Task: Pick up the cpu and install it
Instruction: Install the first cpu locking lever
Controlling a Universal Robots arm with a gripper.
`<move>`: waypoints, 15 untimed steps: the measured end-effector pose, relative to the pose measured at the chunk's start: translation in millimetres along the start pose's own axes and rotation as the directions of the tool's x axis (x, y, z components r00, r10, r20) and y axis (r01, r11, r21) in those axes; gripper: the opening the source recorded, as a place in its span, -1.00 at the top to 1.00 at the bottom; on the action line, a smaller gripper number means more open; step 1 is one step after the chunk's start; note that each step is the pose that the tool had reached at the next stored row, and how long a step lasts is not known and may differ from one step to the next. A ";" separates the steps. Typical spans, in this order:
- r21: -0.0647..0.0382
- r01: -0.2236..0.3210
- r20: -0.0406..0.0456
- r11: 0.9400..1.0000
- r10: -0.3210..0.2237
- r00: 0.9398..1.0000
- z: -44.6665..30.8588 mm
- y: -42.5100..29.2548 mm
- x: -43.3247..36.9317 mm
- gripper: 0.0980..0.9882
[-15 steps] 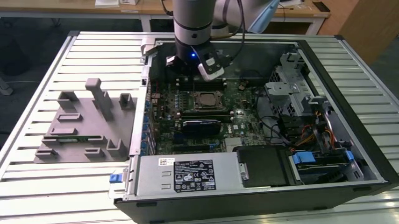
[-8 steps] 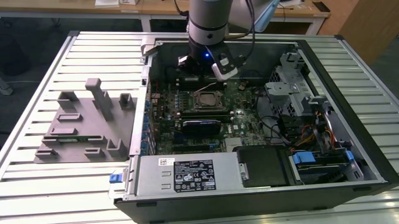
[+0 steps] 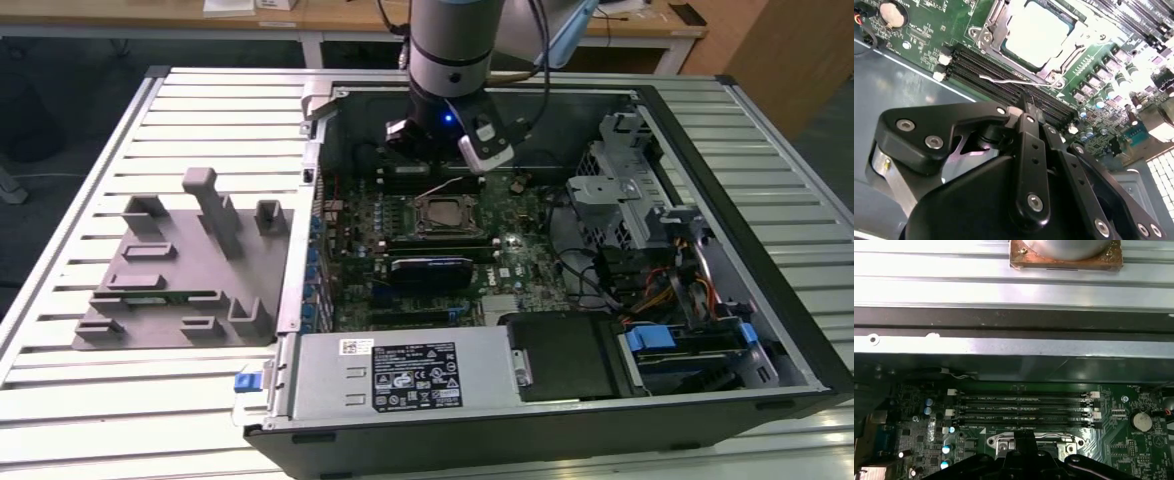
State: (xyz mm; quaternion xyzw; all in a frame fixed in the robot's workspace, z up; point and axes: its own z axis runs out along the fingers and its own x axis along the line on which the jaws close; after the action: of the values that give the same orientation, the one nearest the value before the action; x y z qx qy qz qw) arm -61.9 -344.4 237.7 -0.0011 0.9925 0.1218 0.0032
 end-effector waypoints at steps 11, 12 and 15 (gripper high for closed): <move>-0.001 0.012 0.049 1.000 -0.012 0.999 6.5 -3.7 0.1 0.98; -0.001 0.014 0.057 1.000 -0.014 0.998 6.8 -3.8 0.1 0.98; 0.000 0.020 0.081 1.000 -0.020 0.997 7.7 -4.2 0.1 0.98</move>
State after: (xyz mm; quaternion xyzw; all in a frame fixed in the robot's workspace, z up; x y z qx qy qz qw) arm -61.9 -346.6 229.2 -0.0062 0.9915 0.1222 0.0445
